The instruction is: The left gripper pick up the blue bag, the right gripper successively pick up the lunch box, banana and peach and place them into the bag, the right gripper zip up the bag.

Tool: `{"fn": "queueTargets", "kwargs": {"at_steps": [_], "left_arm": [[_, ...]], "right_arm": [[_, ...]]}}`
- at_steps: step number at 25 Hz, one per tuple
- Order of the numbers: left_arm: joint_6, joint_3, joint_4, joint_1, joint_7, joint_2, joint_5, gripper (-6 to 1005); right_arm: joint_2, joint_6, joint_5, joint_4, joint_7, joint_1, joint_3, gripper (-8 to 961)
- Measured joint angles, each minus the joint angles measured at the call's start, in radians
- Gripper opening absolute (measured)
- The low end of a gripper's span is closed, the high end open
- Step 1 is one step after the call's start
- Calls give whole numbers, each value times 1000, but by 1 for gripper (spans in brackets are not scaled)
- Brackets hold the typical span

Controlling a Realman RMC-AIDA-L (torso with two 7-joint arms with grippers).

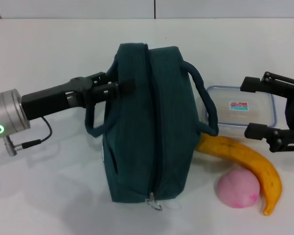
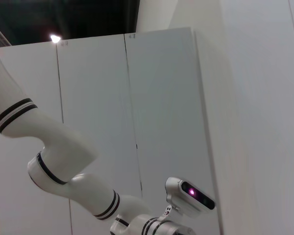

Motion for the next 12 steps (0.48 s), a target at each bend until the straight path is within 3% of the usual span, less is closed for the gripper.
{"fn": "queueTargets", "kwargs": {"at_steps": [12], "left_arm": [[-65,0,24,20,27,2,-61,866]], "right_arm": [[4,9,-3,14,-14,-25,42,808]]}}
